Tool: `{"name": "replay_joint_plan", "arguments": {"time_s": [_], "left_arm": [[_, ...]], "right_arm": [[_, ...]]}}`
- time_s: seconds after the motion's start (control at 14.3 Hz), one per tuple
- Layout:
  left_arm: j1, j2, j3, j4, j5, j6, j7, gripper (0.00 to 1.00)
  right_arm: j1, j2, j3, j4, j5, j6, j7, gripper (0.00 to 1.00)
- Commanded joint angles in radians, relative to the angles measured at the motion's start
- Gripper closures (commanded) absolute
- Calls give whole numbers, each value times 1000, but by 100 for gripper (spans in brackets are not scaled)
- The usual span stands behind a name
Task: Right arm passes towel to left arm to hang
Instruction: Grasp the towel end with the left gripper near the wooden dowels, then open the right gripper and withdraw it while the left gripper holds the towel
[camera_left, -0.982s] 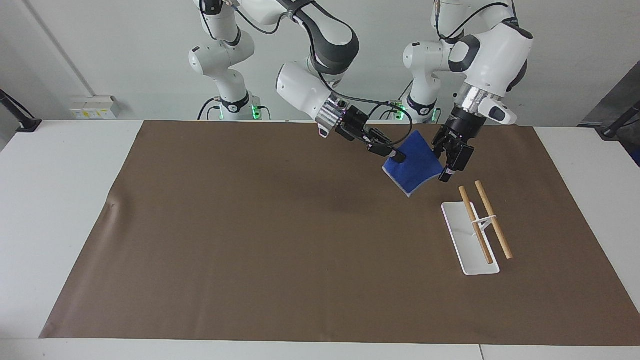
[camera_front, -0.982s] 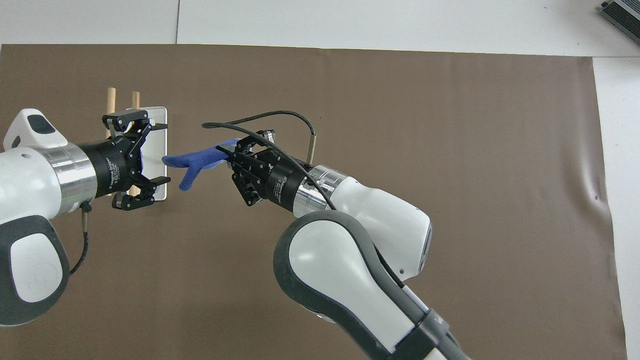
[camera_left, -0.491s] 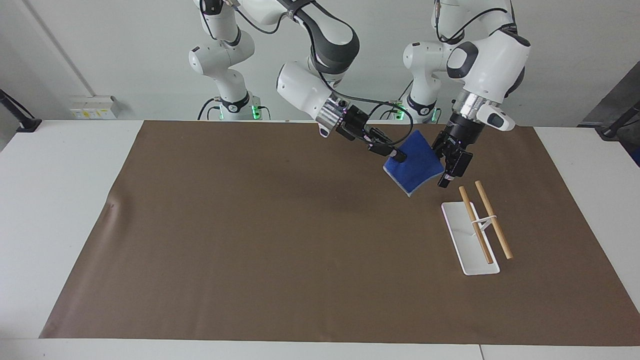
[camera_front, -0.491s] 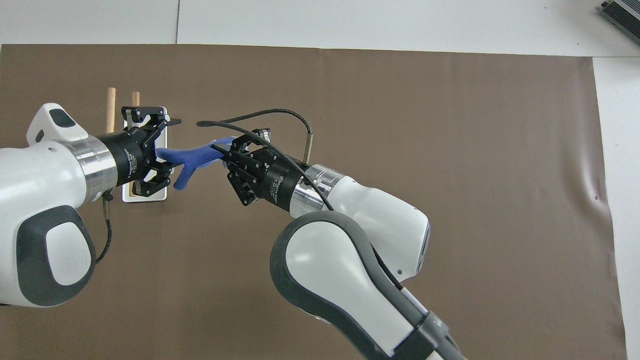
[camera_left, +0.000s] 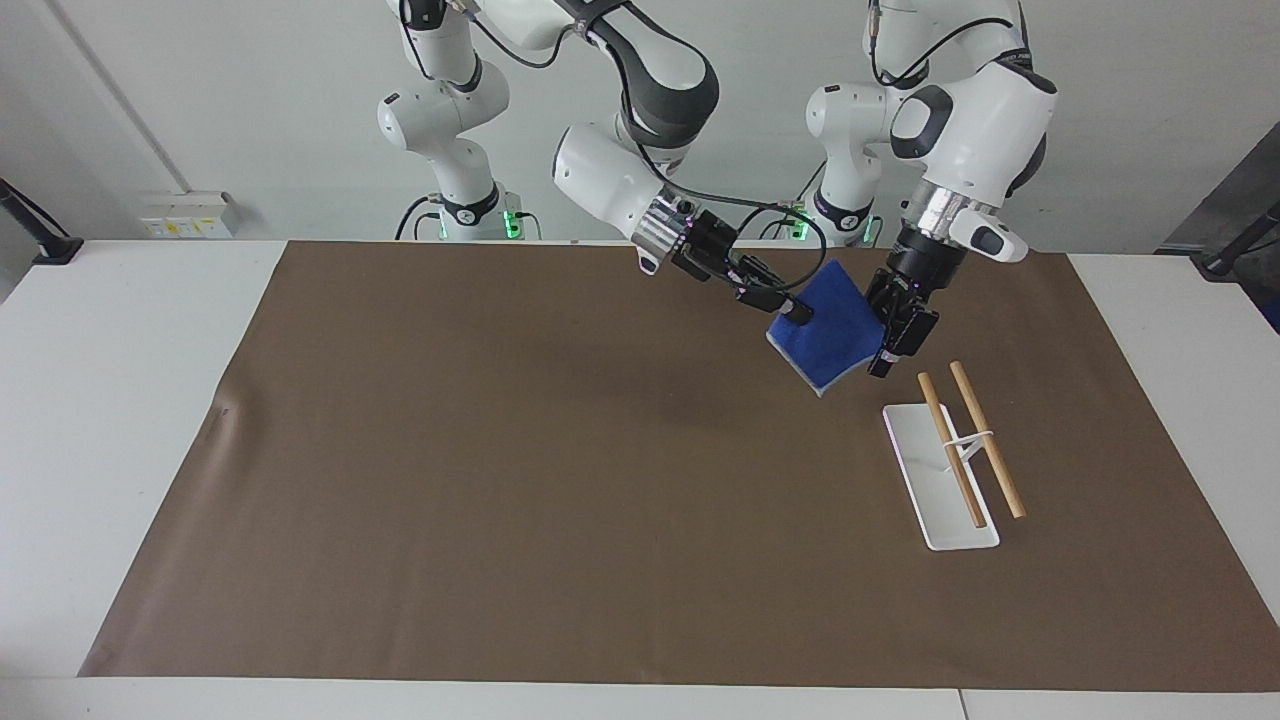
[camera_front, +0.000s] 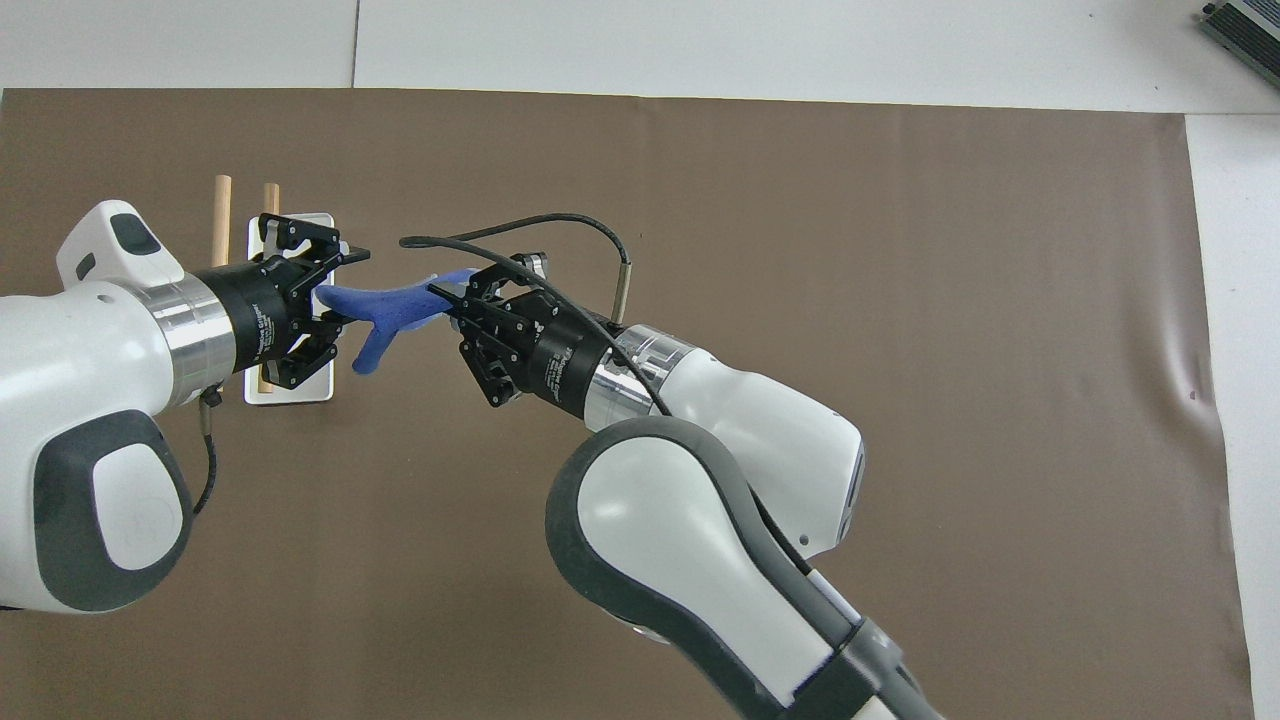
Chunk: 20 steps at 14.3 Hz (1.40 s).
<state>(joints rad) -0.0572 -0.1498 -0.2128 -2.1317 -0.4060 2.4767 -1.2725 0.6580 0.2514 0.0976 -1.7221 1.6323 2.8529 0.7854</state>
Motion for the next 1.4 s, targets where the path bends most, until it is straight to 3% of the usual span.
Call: {"name": "replay_joint_plan", "arguments": {"time_s": [0.0,0.07,0.14,0.56,0.63,0.77,0.84,0.98,1.33], "left_arm": [[-1,-4,4,-13,-17,8,27,81],[-1,-4,4,-13,-16,8,25,97],[-3,-4,4,-13,-16,8,25,100],[-1,-4,4,-13,-16,-7,33,100],[0,-4,6,-13,-16,-7,39,100],[0,-4,6,-13,-16,-9,80,100],[0,-4,6,-13,-16,-10,103,100],[0,-4,6,-13,-16,-10,116,100],[4,-4,9,-13,-5,-7,173,100]], "right_arm": [[-12,16,10,25,18,11,-5,100],[-12,16,10,25,18,11,-5,100],[-12,16,10,25,18,11,-5,100],[-14,16,10,25,15,11,-5,100],[-14,16,10,24,14,13,-8,89],[-15,16,8,15,9,20,-70,15],[-24,16,8,10,8,20,-122,0],[-34,16,4,-2,-55,20,-265,0],[-110,16,-1,-65,-441,13,-526,0]]}}
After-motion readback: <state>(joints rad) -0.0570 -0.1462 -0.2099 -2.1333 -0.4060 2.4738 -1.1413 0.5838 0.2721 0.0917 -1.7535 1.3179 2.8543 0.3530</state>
